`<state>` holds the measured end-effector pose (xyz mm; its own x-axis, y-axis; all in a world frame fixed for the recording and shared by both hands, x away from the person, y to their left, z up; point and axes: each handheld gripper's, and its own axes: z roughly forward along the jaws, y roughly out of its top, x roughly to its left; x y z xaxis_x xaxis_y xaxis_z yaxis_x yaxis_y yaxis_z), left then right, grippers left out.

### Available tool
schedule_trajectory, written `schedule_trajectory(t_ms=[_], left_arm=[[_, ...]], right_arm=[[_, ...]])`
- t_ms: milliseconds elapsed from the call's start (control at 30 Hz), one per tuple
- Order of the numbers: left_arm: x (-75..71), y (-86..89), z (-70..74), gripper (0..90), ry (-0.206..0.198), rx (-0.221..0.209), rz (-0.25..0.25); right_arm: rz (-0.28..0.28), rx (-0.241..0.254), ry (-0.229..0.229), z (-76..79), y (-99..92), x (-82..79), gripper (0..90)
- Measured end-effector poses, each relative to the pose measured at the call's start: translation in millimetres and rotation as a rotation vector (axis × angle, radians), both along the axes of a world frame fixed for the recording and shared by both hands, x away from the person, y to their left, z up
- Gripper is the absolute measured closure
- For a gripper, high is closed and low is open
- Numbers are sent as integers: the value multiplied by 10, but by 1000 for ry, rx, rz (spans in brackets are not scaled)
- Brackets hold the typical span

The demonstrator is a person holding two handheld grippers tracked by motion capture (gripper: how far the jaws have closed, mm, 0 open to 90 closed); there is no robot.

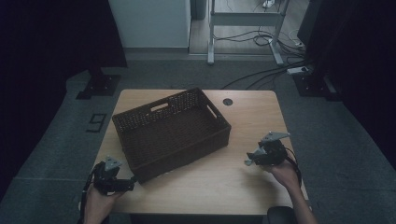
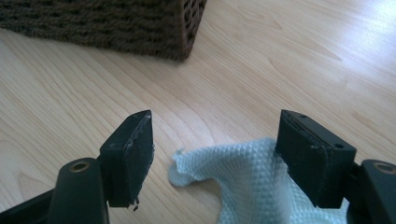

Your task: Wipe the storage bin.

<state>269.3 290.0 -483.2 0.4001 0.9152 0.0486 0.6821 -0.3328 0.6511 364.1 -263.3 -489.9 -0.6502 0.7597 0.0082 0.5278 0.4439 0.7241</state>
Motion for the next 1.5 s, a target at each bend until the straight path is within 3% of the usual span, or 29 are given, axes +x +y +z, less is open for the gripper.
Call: schedule_trajectory(t_ms=[533,700,800,900,1067,1200,1500], left_arm=[[154,326,-22,35,-5,-25,53],[199,435,-40,59,-2,-11,87],[251,496,-77,95,5,33,116],[319,575,-107,140,9,19,132],[297,575,-90,149,10,-4,120],[232,524,-40,144,-2,-37,91],[231,228,-10,123,-31,-10,0]], right_arm=[[91,9,13,41,436,150,280],[127,14,24,36,594,201,292],[153,19,32,30,690,227,309],[187,34,51,21,810,249,376],[247,49,74,20,965,247,559],[255,31,66,42,1022,227,573],[340,20,71,63,1209,51,556]])
